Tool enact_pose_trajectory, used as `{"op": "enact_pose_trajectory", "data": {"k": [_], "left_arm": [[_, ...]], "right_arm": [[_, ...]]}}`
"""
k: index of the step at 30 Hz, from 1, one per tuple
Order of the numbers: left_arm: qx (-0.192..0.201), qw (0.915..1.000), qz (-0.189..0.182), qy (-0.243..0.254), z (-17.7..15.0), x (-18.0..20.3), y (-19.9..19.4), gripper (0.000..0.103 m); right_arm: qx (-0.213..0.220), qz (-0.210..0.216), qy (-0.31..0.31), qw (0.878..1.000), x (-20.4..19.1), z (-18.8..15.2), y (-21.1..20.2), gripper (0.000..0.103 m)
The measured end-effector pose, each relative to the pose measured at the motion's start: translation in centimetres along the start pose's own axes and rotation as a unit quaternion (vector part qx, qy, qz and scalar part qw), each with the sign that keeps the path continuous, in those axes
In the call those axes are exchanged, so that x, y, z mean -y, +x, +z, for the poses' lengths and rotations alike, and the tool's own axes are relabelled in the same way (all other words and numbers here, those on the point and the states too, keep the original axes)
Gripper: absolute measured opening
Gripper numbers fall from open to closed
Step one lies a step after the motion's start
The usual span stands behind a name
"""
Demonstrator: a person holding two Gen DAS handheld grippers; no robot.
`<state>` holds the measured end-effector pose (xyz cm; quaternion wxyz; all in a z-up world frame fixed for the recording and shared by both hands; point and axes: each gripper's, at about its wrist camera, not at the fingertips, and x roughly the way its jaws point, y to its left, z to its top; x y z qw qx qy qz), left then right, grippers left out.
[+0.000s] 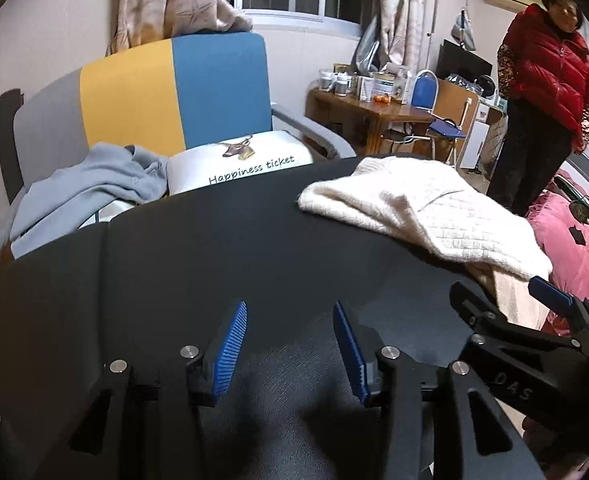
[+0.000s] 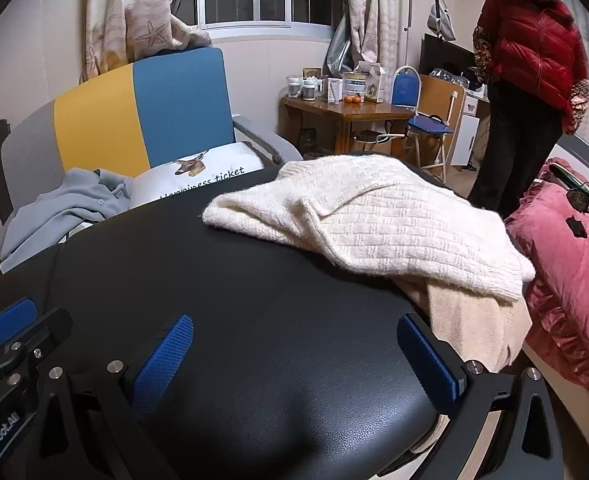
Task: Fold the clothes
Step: 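Move both grippers toward the cream knit sweater on the ottoman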
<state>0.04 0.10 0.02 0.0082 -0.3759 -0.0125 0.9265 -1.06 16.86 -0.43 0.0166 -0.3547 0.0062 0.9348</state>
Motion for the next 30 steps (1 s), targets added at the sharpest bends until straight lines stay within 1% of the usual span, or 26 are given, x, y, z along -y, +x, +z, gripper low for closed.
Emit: {"op": "enact_pose_trajectory", "data": {"k": [5, 6, 8, 9, 10, 12, 13, 15, 17, 18, 19, 21, 24, 26, 27, 28, 30], "left_arm": [[0.009, 0.9998, 0.002, 0.017, -0.8, 1.1, -0.5, 0.047], [0.009, 1.0000, -0.003, 0.002, -1.0, 0.6, -0.3, 0.048], [-0.006, 0.9998, -0.018, -0.010, -1.9, -0.7, 0.5, 0.049], [-0.021, 0.9993, -0.027, -0.014, -1.9, -1.3, 1.5, 0.049], [-0.041, 0.9986, -0.028, -0.017, -2.0, -1.3, 2.3, 0.049], [-0.081, 0.9961, -0.029, -0.022, -2.4, -1.3, 4.0, 0.049], [-0.090, 0.9954, -0.025, -0.021, -2.8, -1.5, 4.5, 0.049], [-0.104, 0.9942, -0.017, -0.017, -4.0, -2.0, 5.3, 0.049], [-0.119, 0.9928, -0.013, -0.014, -5.4, -2.8, 6.1, 0.049], [-0.124, 0.9921, -0.009, -0.011, -6.0, -3.1, 6.4, 0.049], [-0.128, 0.9918, -0.005, -0.010, -6.4, -3.3, 6.6, 0.049], [-0.135, 0.9908, 0.000, -0.008, -7.3, -3.6, 7.0, 0.049], [-0.149, 0.9885, -0.011, -0.021, -8.4, -4.7, 8.0, 0.049], [-0.140, 0.9900, -0.012, -0.015, -8.5, -4.8, 7.9, 0.049], [-0.141, 0.9899, -0.014, -0.012, -8.4, -4.8, 7.9, 0.050], [-0.139, 0.9901, -0.019, -0.011, -8.5, -4.9, 8.0, 0.051], [-0.134, 0.9904, -0.032, -0.010, -8.6, -5.0, 8.0, 0.059]], "right_arm": [[-0.013, -0.002, -0.003, 1.000, -0.1, 0.0, 0.3, 0.103], [-0.014, 0.003, -0.003, 1.000, -0.2, -0.2, 0.5, 0.103], [-0.014, 0.014, -0.003, 1.000, -0.5, -0.6, 0.9, 0.103], [-0.014, 0.025, 0.000, 1.000, -0.5, -1.0, 1.1, 0.103], [-0.014, 0.043, 0.005, 0.999, -0.3, -1.4, 1.5, 0.103], [-0.021, 0.093, 0.025, 0.995, 0.2, -2.2, 2.8, 0.103], [-0.031, 0.127, 0.043, 0.991, 0.6, -2.6, 3.7, 0.103], [-0.061, 0.198, 0.093, 0.974, 1.8, -3.6, 5.8, 0.102], [-0.079, 0.245, 0.136, 0.957, 3.1, -4.4, 7.7, 0.088], [-0.086, 0.256, 0.150, 0.951, 3.6, -4.6, 8.5, 0.074], [-0.087, 0.255, 0.160, 0.950, 4.1, -4.4, 9.1, 0.068], [-0.074, 0.241, 0.165, 0.953, 4.8, -3.3, 10.1, 0.068], [-0.051, 0.220, 0.159, 0.961, 5.3, -0.7, 11.6, 0.068], [-0.035, 0.206, 0.154, 0.966, 5.7, 1.1, 12.6, 0.068], [-0.030, 0.204, 0.156, 0.966, 5.9, 1.9, 13.3, 0.068], [-0.030, 0.208, 0.165, 0.964, 6.2, 2.6, 14.5, 0.068], [-0.027, 0.210, 0.195, 0.958, 6.9, 3.9, 16.9, 0.068]]}}
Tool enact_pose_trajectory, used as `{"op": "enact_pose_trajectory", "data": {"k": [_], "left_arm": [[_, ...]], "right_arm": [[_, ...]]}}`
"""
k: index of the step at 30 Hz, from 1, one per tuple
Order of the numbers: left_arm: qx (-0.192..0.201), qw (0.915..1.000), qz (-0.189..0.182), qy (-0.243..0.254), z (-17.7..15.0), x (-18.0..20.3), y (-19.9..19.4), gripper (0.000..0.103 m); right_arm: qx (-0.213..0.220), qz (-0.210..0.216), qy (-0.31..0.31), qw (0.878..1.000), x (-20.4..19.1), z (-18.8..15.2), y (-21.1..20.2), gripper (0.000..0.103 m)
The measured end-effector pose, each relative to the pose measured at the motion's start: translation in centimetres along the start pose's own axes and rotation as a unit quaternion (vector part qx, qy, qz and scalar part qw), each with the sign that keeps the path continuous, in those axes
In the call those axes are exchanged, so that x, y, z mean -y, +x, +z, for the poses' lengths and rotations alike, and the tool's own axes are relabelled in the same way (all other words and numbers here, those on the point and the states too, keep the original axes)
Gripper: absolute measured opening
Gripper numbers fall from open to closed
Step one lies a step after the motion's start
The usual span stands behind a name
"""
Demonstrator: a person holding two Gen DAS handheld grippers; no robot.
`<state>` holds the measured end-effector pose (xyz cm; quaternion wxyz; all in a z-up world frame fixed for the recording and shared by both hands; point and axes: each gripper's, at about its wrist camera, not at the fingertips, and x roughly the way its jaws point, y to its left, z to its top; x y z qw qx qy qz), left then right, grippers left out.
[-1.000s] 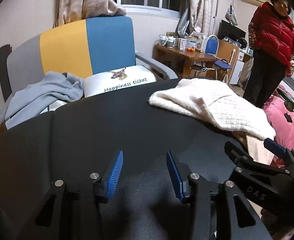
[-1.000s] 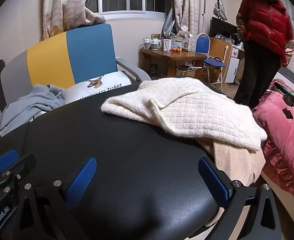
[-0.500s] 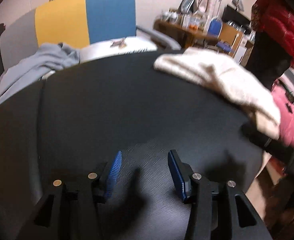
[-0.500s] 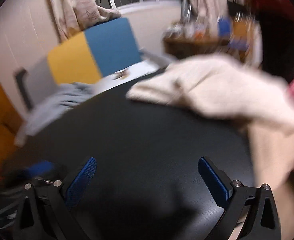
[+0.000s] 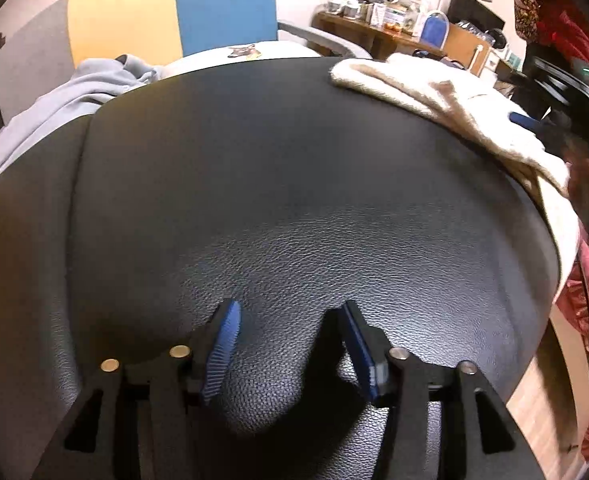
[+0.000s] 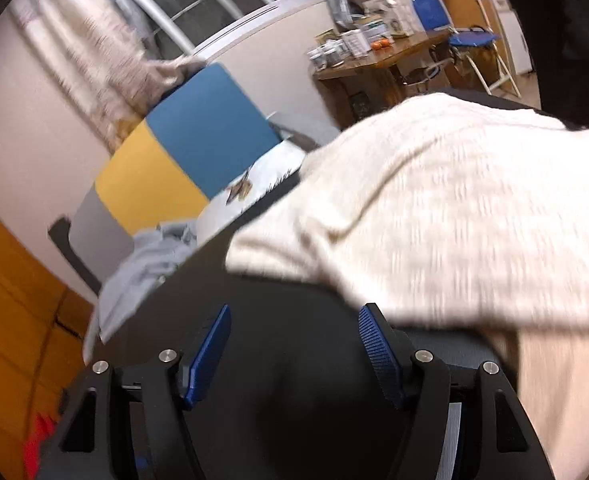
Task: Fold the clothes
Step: 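Move both grippers toward the cream knit sweater on the ottoman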
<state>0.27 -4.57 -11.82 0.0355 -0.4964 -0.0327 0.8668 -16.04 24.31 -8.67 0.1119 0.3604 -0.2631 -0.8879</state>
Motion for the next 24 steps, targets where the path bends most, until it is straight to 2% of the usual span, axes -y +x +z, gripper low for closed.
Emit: {"op": "enact_pose_trajectory", "data": {"k": [3, 7, 11, 12, 16, 19, 20, 24], "left_arm": [[0.000, 0.9998, -0.018, 0.005, 0.1, 0.2, 0.1, 0.072], [0.001, 0.9993, -0.036, 0.003, 0.3, 0.2, 0.3, 0.080], [0.005, 0.9988, -0.048, 0.000, 0.3, 0.2, 0.5, 0.085], [0.007, 0.9987, -0.051, 0.000, 0.3, 0.2, 0.6, 0.086], [0.009, 0.9981, -0.060, -0.001, 0.3, -0.1, 0.5, 0.086], [0.010, 0.9966, -0.080, -0.020, 0.3, -1.1, 0.1, 0.082], [0.011, 0.9959, -0.086, -0.027, 0.3, -1.4, 0.0, 0.076], [0.014, 0.9915, -0.093, -0.089, 0.1, -4.9, -0.9, 0.071]], "right_arm": [[0.014, 0.020, 0.055, 0.998, 1.2, 2.2, 2.7, 0.069], [0.012, 0.032, 0.130, 0.991, 2.9, 3.8, 5.8, 0.069], [0.016, 0.032, 0.128, 0.991, 1.6, 4.2, 7.0, 0.070], [0.014, 0.029, 0.121, 0.992, 0.9, 4.3, 7.3, 0.074], [-0.005, 0.039, 0.097, 0.994, -2.1, 5.3, 9.7, 0.091], [-0.069, 0.112, 0.096, 0.987, -4.3, 5.4, 13.6, 0.099], [-0.089, 0.132, 0.092, 0.983, -5.5, 5.0, 14.5, 0.101], [-0.108, 0.183, 0.031, 0.977, -10.7, 2.2, 13.6, 0.103]]}}
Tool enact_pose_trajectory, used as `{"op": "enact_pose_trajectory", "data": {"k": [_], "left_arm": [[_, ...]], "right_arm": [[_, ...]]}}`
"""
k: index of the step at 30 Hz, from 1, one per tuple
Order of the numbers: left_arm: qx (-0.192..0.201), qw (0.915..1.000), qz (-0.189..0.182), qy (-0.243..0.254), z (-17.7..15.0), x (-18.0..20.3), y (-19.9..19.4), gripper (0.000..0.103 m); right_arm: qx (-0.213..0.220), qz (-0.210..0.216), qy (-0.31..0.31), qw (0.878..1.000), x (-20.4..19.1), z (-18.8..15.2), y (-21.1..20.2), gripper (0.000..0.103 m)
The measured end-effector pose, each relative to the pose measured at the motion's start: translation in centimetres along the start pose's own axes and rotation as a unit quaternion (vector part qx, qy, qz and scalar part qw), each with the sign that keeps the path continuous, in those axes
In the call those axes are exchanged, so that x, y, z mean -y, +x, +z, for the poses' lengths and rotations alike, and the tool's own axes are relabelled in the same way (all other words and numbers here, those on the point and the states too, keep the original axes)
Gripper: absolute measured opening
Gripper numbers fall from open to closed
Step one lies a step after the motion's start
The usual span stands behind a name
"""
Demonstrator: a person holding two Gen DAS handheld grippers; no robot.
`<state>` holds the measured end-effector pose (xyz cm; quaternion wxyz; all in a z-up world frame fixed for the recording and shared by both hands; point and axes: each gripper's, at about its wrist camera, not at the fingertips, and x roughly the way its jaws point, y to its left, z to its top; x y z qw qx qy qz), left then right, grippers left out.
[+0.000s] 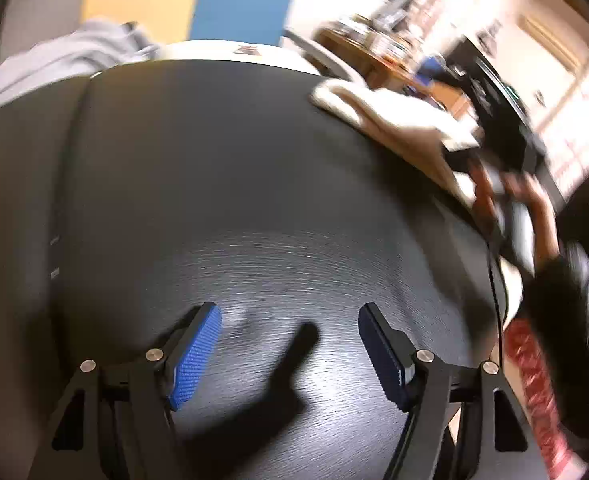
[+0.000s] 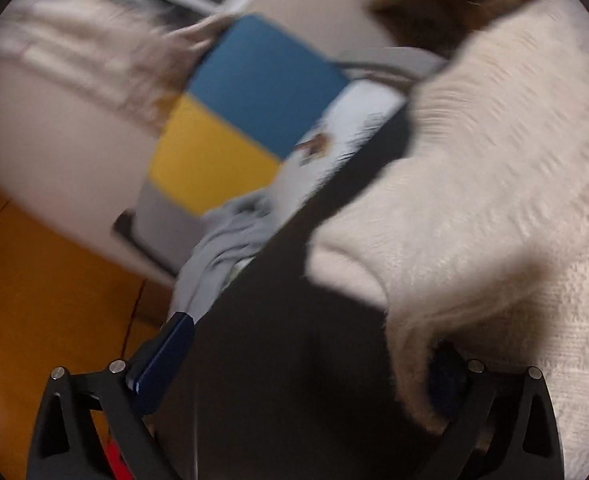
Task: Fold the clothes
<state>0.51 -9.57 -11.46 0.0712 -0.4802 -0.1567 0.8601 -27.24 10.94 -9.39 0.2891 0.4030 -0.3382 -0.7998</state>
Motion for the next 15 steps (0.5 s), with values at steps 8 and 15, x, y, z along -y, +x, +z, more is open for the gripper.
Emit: {"op": "enact_pose_trajectory", "data": {"k": [8, 15], "left_arm": [[0.035, 0.9992, 0.017, 0.008, 2.9, -0.5, -2.9, 0.070], [0.030, 0.9858, -0.057, 0.155, 9.8, 12.7, -0.8, 0.072]], "right_arm": [[0.003, -0.119, -0.160, 0.980, -7.3, -11.7, -3.5, 0.103], [0.049, -0.132, -0.105, 0.984, -2.7, -18.1, -14.6, 0.103]]}}
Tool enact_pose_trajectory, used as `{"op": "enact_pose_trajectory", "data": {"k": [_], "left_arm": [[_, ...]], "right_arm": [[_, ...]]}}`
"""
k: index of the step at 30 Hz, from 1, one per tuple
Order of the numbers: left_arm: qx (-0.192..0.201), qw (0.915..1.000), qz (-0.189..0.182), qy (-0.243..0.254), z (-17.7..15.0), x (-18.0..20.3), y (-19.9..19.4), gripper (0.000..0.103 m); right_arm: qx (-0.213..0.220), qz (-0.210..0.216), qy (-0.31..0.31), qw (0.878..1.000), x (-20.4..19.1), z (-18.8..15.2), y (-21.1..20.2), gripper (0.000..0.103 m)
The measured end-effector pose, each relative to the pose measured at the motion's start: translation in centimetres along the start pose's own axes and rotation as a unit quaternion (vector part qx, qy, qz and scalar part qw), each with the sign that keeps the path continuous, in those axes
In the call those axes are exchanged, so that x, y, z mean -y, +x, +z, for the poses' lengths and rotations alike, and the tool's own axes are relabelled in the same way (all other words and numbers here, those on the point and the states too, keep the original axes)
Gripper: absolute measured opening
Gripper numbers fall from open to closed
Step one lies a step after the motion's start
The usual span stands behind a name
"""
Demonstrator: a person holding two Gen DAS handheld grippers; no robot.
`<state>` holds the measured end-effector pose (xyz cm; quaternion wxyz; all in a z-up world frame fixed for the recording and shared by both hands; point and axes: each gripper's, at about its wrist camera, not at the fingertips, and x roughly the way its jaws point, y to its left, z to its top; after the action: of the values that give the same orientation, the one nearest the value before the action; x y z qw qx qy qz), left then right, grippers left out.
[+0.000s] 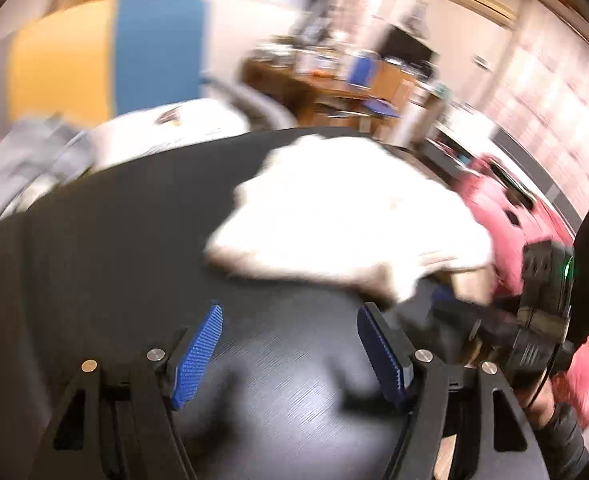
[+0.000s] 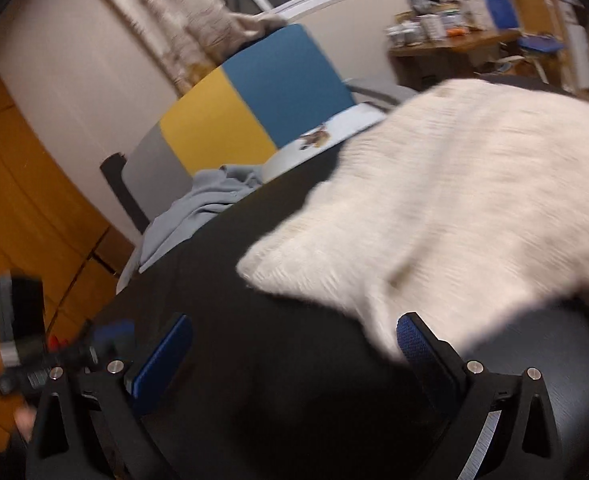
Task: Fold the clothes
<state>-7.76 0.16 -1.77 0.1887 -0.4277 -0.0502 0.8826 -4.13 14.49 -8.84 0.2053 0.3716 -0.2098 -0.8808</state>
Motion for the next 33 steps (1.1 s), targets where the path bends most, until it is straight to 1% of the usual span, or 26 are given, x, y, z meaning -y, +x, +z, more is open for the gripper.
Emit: {"op": "enact_pose_trajectory", "data": {"k": [3, 6, 7, 10, 11, 14, 17, 19, 21, 22, 24, 25, 26, 27, 28, 29, 32, 33], "left_arm": [[-0.009, 0.9991, -0.015, 0.038, 2.8, 4.4, 2.6, 0.072], [-0.020, 0.9977, -0.019, 0.062, 6.3, 7.9, 6.1, 0.072], [-0.024, 0.9974, -0.015, 0.067, 6.7, 8.9, 6.9, 0.072], [-0.045, 0.9957, -0.021, 0.079, 8.5, 11.2, 10.4, 0.071], [-0.048, 0.9952, -0.019, 0.084, 8.3, 11.2, 10.5, 0.071], [-0.063, 0.9923, -0.004, 0.107, 8.8, 12.5, 13.1, 0.071], [-0.086, 0.9900, 0.008, 0.111, 9.1, 12.8, 16.3, 0.071], [-0.087, 0.9900, 0.024, 0.109, 9.2, 12.5, 18.6, 0.071], [-0.093, 0.9915, 0.020, 0.089, 9.2, 11.7, 19.9, 0.057], [-0.100, 0.9932, 0.000, 0.060, 9.1, 10.8, 20.4, 0.053], [-0.088, 0.9951, -0.043, 0.016, 8.9, 9.3, 19.4, 0.025], [-0.082, 0.9945, -0.065, -0.006, 8.9, 8.6, 18.9, 0.021], [-0.067, 0.9944, -0.079, -0.020, 8.7, 7.8, 17.5, 0.013], [-0.051, 0.9938, -0.093, -0.033, 8.5, 7.0, 16.1, 0.010], [-0.036, 0.9925, -0.107, -0.046, 8.3, 6.2, 14.6, 0.010], [-0.020, 0.9907, -0.121, -0.060, 8.1, 5.4, 13.2, 0.007], [0.025, 0.9817, -0.162, -0.098, 6.1, 1.9, 7.4, 0.005], [0.050, 0.9778, -0.174, -0.105, 4.7, 0.3, 4.6, 0.005]], "right_arm": [[0.007, -0.018, 0.007, 1.000, 1.5, -2.0, -3.1, 0.103], [0.015, -0.025, 0.020, 0.999, 3.7, -2.2, -4.0, 0.103], [0.017, -0.024, 0.027, 0.999, 4.1, -2.0, -4.0, 0.103], [0.033, -0.013, 0.045, 0.998, 5.3, -1.3, -4.0, 0.103], [0.033, -0.016, 0.047, 0.998, 5.8, -1.5, -3.9, 0.103], [0.026, -0.021, 0.053, 0.998, 6.5, -1.6, -3.2, 0.103], [0.017, -0.016, 0.073, 0.997, 7.6, -2.1, -2.4, 0.103], [0.010, -0.014, 0.083, 0.996, 8.2, -2.4, -2.0, 0.103], [0.012, -0.011, 0.085, 0.996, 8.6, -2.5, -2.2, 0.103], [0.013, -0.010, 0.086, 0.996, 8.8, -2.6, -2.2, 0.103], [0.015, -0.007, 0.087, 0.996, 9.2, -2.7, -2.4, 0.103], [0.016, -0.008, 0.088, 0.996, 9.4, -2.7, -2.6, 0.103], [0.017, -0.013, 0.087, 0.996, 9.6, -2.6, -3.0, 0.103], [0.018, -0.017, 0.087, 0.996, 9.8, -2.5, -3.3, 0.103], [0.019, -0.022, 0.087, 0.996, 10.0, -2.4, -3.7, 0.103], [0.022, -0.026, 0.087, 0.996, 10.3, -2.2, -4.1, 0.103], [0.050, -0.051, 0.081, 0.994, 11.1, -1.2, -6.5, 0.103], [0.065, -0.062, 0.076, 0.993, 11.4, -0.7, -7.6, 0.103]]}}
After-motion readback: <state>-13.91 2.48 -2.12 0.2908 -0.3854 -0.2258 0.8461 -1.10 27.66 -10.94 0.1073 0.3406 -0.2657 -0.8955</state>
